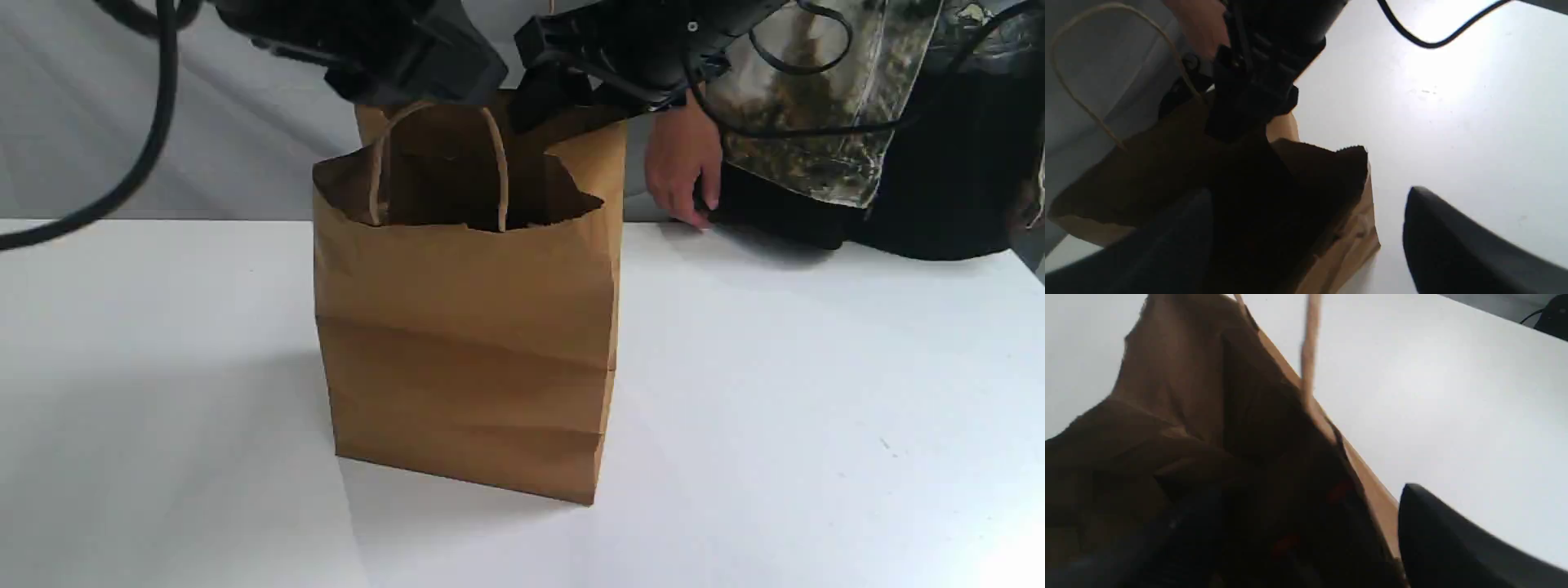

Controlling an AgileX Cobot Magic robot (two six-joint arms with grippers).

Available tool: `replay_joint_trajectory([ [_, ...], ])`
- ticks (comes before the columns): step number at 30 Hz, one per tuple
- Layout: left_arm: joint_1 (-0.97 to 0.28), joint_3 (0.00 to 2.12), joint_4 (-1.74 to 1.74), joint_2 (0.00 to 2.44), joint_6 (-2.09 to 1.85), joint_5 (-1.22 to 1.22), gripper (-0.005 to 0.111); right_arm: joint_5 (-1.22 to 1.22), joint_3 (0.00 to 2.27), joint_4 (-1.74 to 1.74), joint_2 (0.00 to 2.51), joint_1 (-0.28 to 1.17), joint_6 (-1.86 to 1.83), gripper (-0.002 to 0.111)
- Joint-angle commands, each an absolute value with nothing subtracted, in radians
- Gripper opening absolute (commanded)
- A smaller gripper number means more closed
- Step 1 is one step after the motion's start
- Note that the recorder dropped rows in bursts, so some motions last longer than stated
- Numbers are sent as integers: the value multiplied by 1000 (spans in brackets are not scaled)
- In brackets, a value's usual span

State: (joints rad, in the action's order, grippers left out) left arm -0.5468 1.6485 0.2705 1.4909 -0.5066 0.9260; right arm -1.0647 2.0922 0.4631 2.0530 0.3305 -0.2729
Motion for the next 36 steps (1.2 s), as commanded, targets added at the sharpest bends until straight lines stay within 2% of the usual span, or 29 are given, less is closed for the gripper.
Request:
replay_joint_trajectory([
  [1, -550, 1695, 267, 1481, -499, 924, 67, -1033, 2095, 455, 2016, 328, -290, 62],
  [9, -550, 1754, 246, 1478, -499, 914, 67, -1029, 2095, 384, 1970, 328, -309, 62],
  [18, -550, 1765, 133, 1361, -447, 698, 67, -1036, 2095, 262, 1845, 322, -268, 62],
  [22, -550, 1762, 18, 1294, -354, 687, 67, -1037, 2095, 260, 1768, 299, -242, 61],
  [36, -550, 1582, -77, 950, -163, 676, 67, -1065, 2095, 207, 1454, 241, -155, 60],
])
